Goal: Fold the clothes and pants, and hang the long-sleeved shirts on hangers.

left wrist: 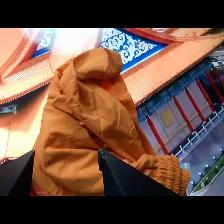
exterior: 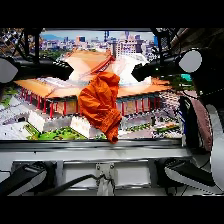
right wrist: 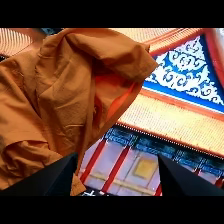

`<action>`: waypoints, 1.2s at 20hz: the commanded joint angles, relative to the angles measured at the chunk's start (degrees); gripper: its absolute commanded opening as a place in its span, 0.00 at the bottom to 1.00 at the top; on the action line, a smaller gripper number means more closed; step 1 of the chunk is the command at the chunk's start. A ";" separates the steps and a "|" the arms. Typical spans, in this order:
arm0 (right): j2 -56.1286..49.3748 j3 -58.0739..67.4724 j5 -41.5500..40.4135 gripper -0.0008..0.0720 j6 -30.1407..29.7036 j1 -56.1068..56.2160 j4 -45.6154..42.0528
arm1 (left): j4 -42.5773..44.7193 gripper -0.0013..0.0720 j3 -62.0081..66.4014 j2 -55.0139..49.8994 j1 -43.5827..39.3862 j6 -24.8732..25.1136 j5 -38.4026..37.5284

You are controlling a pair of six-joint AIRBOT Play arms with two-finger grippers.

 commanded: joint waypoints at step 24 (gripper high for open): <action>-0.22 -0.17 -6.56 0.80 0.13 0.33 5.84 | -3.85 0.62 0.00 -0.90 0.13 0.00 2.10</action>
